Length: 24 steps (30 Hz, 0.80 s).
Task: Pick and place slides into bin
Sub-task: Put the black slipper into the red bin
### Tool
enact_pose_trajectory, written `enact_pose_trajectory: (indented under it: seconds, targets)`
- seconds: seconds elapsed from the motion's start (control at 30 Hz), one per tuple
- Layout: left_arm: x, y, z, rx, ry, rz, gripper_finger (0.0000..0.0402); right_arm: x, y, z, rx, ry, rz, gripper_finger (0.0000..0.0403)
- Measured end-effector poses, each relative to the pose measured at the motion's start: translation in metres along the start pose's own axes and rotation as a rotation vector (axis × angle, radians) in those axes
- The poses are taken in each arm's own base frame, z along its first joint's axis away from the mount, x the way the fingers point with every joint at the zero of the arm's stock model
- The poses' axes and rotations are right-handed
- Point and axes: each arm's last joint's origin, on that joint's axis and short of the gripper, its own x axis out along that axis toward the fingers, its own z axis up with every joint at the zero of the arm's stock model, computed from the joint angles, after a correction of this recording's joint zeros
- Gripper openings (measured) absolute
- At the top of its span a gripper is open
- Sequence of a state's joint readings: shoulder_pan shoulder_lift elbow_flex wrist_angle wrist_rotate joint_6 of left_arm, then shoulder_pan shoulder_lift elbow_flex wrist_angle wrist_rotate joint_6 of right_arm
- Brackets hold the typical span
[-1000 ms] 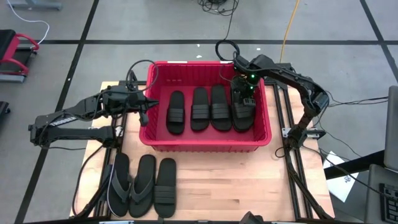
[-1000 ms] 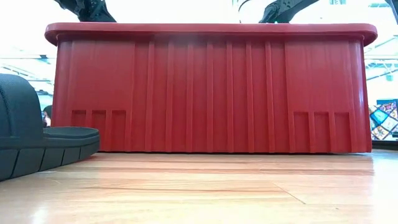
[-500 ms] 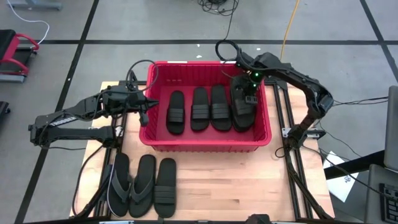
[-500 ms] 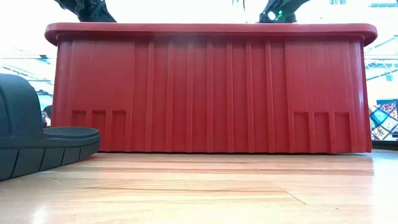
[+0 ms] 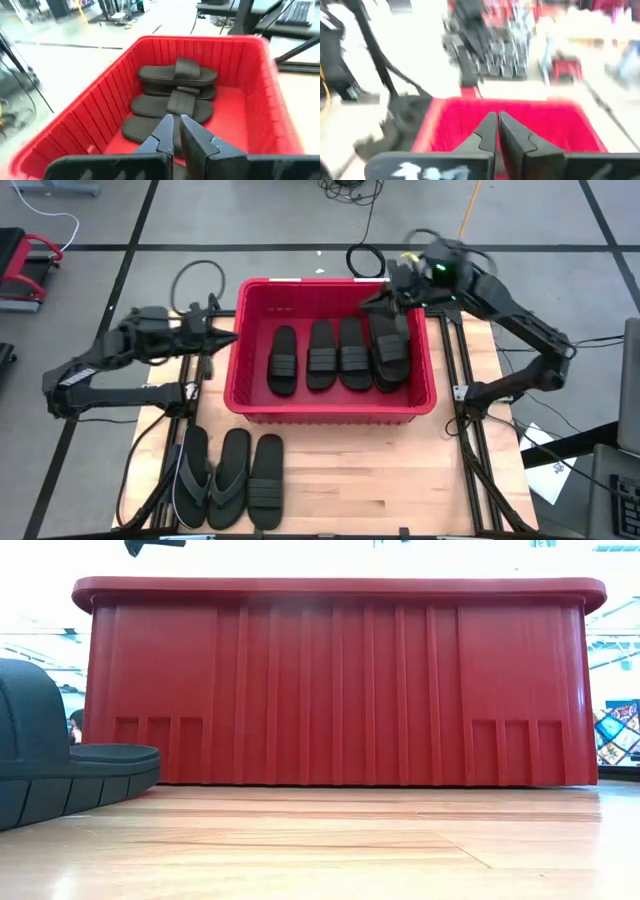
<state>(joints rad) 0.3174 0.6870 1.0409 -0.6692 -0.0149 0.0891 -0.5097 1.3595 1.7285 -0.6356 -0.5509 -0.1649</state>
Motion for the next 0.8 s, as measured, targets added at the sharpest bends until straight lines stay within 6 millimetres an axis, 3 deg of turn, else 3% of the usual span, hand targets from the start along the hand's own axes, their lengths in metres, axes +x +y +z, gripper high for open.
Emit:
enact_pose_trajectory:
  seconds: [0.17,0.4,0.6,0.8]
  targets:
    - [-0.030,-0.005,0.009,-0.028,0.041,-0.220,0.0026,-0.005,0.052,0.023,-0.067,-0.160,0.005,0.0002]
    - [-0.046,-0.018,-0.002,-0.008,0.009,-0.533,0.0003,0.016,0.104,0.011,-0.078,-0.116,0.036,0.0001]
    - [-0.032,-0.032,-0.027,-0.098,0.075,-0.733,0.0000,0.037,0.118,-0.010,-0.007,-0.134,-0.017,0.0001]
    - [-0.011,-0.058,-0.025,-0.201,0.076,-0.854,0.0000,0.019,0.120,-0.015,-0.015,-0.156,-0.051,0.0000]
